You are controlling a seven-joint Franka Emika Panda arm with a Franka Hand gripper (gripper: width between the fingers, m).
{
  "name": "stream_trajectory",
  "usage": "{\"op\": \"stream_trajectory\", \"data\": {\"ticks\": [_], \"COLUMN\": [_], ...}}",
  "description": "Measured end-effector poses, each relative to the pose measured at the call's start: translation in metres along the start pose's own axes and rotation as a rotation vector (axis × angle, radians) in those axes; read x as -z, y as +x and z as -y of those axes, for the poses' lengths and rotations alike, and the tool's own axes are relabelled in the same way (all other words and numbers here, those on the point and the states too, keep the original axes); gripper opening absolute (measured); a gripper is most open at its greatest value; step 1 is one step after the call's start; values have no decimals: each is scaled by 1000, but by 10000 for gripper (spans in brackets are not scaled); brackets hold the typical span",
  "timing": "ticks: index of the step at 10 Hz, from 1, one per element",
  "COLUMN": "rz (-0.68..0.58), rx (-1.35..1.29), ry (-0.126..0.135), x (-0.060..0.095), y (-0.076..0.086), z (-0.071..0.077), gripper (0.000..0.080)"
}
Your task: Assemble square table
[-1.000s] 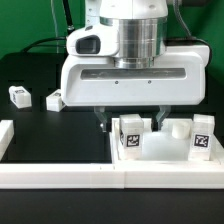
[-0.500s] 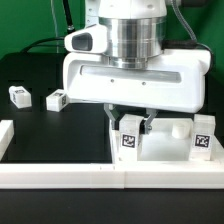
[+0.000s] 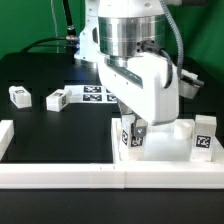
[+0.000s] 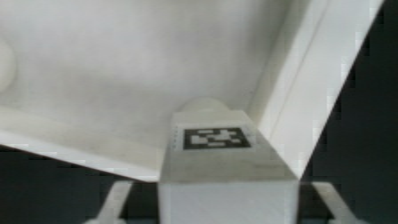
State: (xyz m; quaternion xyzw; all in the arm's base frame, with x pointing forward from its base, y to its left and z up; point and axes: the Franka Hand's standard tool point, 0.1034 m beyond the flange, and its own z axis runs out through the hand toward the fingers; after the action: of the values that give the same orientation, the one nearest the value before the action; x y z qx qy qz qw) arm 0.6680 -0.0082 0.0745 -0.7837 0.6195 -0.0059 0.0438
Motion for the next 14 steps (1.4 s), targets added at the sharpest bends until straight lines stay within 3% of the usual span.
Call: {"op": "stream_trajectory", "data": {"ticks": [5,6,7,10,11,12,13,14], "rz": [25,59,64,52,52,52,52,54], "rx": [-403,-651,-738,-815,-836,-825,-823,-825], "ry": [8,28,36,33,29,28,27,29], "x": [0,0,0,0,0,-1,-1,0], "y": [4,4,4,5,4,4,4,1], "z": [0,0,-2,-4,-5,-5,-5,-3], "gripper": [290,291,291,303,332,467,467,606]}}
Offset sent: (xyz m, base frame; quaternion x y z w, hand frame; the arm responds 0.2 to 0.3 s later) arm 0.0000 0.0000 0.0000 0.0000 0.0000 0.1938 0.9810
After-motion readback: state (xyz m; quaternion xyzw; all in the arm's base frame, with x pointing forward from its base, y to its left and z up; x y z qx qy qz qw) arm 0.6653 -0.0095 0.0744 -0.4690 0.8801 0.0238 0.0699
